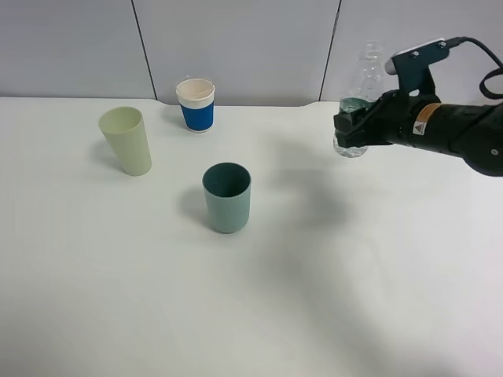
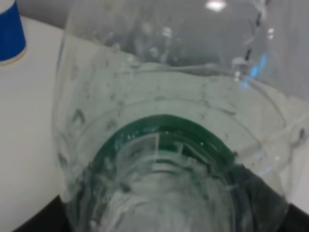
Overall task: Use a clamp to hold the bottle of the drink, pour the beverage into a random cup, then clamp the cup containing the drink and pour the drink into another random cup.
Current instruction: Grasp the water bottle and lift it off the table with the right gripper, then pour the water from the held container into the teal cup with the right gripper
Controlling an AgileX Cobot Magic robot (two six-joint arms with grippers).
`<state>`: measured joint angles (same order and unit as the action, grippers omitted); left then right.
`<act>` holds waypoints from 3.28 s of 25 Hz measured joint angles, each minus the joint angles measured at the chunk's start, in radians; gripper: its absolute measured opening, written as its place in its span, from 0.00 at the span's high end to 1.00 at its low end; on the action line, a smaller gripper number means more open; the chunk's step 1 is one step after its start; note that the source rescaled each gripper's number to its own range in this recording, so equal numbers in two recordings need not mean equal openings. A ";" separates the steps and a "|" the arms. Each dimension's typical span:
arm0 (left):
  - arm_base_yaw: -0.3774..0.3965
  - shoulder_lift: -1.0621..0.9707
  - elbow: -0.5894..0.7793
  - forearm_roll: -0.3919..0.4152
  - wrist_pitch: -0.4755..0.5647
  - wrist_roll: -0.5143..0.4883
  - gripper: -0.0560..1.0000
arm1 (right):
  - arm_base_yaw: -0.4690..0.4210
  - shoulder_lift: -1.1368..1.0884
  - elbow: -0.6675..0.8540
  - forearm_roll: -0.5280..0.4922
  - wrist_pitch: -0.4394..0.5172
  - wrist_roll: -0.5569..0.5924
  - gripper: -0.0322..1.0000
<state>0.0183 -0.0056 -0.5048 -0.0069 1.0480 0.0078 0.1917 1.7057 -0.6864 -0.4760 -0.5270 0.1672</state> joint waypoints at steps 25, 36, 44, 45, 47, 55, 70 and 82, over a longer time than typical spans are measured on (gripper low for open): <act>0.000 0.000 0.000 0.000 0.000 0.000 0.00 | 0.361 0.059 -0.411 -0.657 0.389 -0.167 0.96; 0.000 0.000 0.000 0.000 0.000 0.000 0.00 | 0.373 0.105 -0.412 -0.682 0.396 -0.484 0.96; 0.000 0.000 0.000 0.000 0.000 0.000 0.00 | 0.373 0.105 -0.412 -0.683 0.405 -0.647 0.96; 0.000 0.000 0.000 0.000 0.000 0.000 0.00 | 0.373 0.105 -0.412 -0.683 0.412 -0.661 0.96; 0.000 0.000 0.000 0.000 0.000 0.000 0.00 | 0.373 0.105 -0.412 -0.683 0.419 -0.690 0.96; 0.000 0.000 0.000 0.000 0.000 0.000 0.00 | 0.373 0.105 -0.412 -0.683 0.419 -0.800 0.96; 0.000 0.000 0.000 0.000 0.000 0.000 0.00 | 0.373 0.105 -0.412 -0.688 0.481 -0.855 0.96; 0.000 0.000 0.000 0.000 0.000 0.000 0.00 | 0.395 0.105 -0.412 -0.772 0.535 -0.858 0.96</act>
<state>0.0183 -0.0056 -0.5048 -0.0069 1.0480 0.0078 0.5863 1.8111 -1.0986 -1.2483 0.0083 -0.6905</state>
